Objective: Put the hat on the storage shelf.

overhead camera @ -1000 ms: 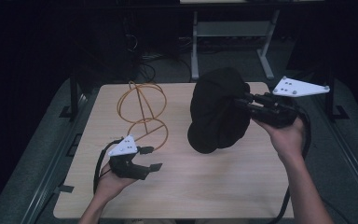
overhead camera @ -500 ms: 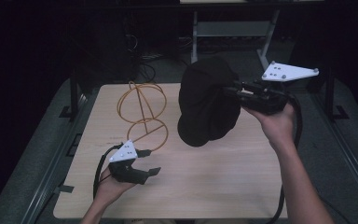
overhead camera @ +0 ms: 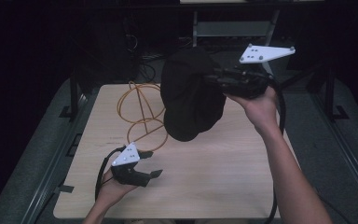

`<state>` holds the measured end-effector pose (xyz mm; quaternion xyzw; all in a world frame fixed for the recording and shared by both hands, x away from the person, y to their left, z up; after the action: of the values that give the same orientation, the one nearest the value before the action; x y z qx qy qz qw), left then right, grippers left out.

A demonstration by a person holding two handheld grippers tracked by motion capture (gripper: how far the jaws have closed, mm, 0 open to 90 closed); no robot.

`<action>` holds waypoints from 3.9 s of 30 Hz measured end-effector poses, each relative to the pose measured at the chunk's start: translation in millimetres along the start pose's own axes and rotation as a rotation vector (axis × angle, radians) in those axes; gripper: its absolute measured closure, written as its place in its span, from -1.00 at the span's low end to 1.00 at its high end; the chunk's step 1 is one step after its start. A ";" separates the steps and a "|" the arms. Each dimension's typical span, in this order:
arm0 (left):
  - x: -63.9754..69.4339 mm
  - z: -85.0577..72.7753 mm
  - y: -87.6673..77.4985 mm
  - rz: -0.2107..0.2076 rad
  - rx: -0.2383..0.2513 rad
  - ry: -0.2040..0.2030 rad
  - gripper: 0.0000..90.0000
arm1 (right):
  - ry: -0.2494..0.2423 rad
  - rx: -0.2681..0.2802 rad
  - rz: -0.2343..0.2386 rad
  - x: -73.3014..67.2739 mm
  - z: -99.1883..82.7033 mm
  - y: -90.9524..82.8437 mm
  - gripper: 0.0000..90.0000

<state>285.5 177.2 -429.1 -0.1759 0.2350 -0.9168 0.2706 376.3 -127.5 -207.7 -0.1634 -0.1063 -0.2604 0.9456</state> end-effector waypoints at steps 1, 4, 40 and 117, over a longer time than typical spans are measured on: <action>2.1 -1.1 2.1 0.002 -0.002 0.005 -0.42 | -0.004 0.001 0.016 0.2 6.0 7.0 0.61; 3.4 -2.8 3.3 0.010 -0.022 0.032 -0.42 | -0.019 -0.010 0.035 1.0 15.1 18.2 0.61; 11.7 -4.1 6.4 -0.037 -0.022 0.073 -0.43 | -0.055 -0.272 0.312 -3.6 71.5 189.5 0.60; 21.5 -8.1 15.2 -0.068 -0.036 0.094 -0.45 | 0.171 -0.226 0.178 9.4 -16.1 88.3 -0.44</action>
<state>271.1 156.1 -439.6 -0.1455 0.2579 -0.9283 0.2250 432.7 -66.1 -242.3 -0.2547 0.0191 -0.1991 0.9461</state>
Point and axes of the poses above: each handheld gripper's, and its own axes: y roughly forward along the jaws, z roughly out of its top, x roughly to its right, the point moved 3 cm from there along y, roughly forward along the jaws, and after that the axes turned 14 degrees about -y, right-handed, at the moved point
